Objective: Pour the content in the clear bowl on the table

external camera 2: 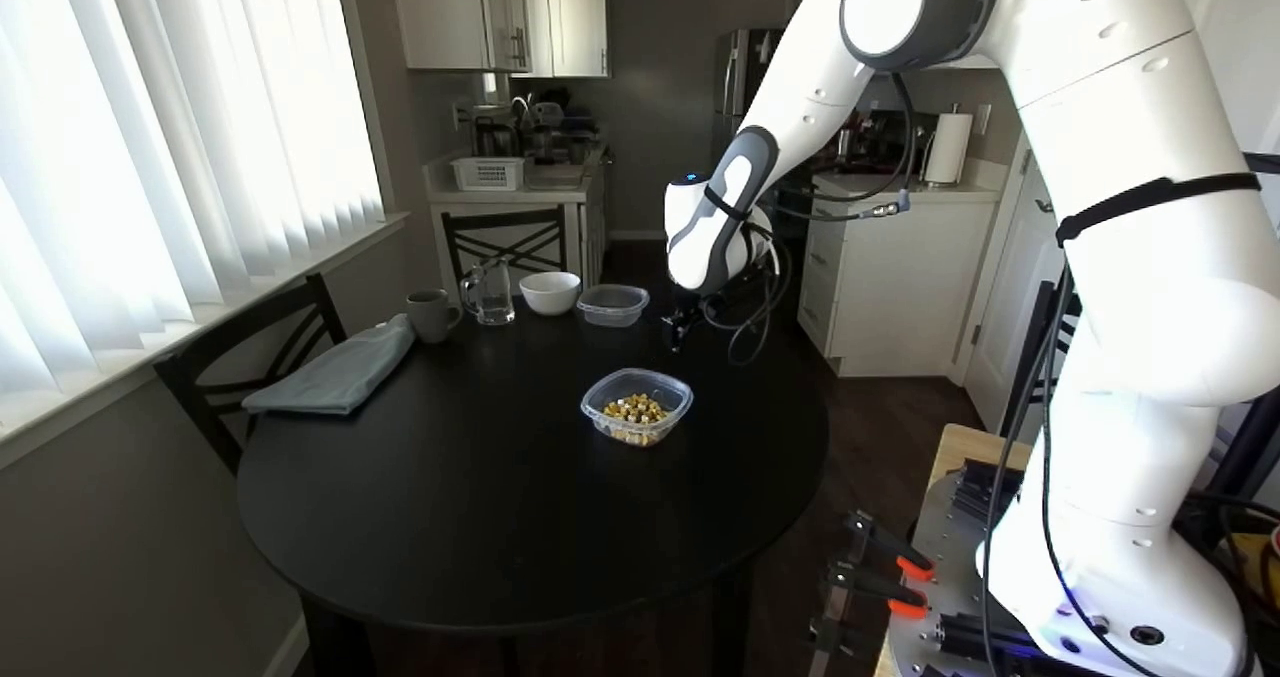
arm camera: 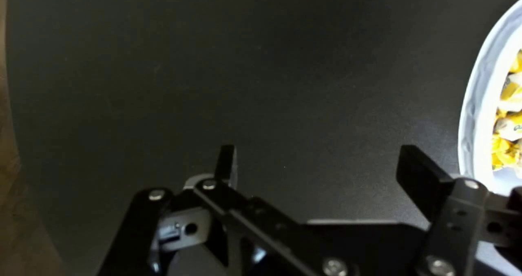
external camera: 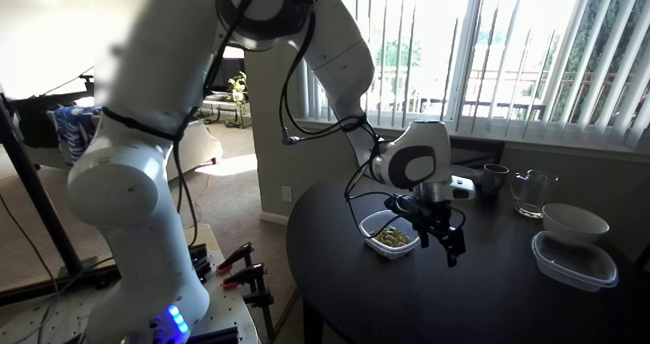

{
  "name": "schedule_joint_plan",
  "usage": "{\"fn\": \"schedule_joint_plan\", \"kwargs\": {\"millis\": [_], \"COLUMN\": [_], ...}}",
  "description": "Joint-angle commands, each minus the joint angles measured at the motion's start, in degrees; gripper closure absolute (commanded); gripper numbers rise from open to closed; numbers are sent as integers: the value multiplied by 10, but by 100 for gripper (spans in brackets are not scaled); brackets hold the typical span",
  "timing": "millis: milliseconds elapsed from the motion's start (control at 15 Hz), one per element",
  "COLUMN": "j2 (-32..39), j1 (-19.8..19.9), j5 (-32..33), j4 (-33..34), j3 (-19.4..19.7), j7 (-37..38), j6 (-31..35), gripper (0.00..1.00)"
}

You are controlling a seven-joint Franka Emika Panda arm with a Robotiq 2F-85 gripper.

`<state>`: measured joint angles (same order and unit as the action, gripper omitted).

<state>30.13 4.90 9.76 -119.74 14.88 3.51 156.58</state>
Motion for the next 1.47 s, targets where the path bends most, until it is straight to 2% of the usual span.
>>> {"fn": "schedule_joint_plan", "kwargs": {"millis": [0, 133, 333, 400, 667, 933, 1200, 1400], "j2": [-67, -83, -84, -77, -23, 38, 96, 123], "j1": [4, 23, 59, 67, 89, 96, 65, 63], "j5": [36, 22, -50, -73, -140, -154, -112, -107], "j4": [-83, -101, -99, -88, -12, 70, 124, 146], "j3": [-4, -39, -115, -134, -171, -170, -128, -116], "j7": [-47, -98, -165, -177, -186, -171, -136, -135], "j6": [10, 1, -4, -10, -17, -19, -51, -69], "gripper": [0, 0, 0, 0, 0, 0, 0, 0]}}
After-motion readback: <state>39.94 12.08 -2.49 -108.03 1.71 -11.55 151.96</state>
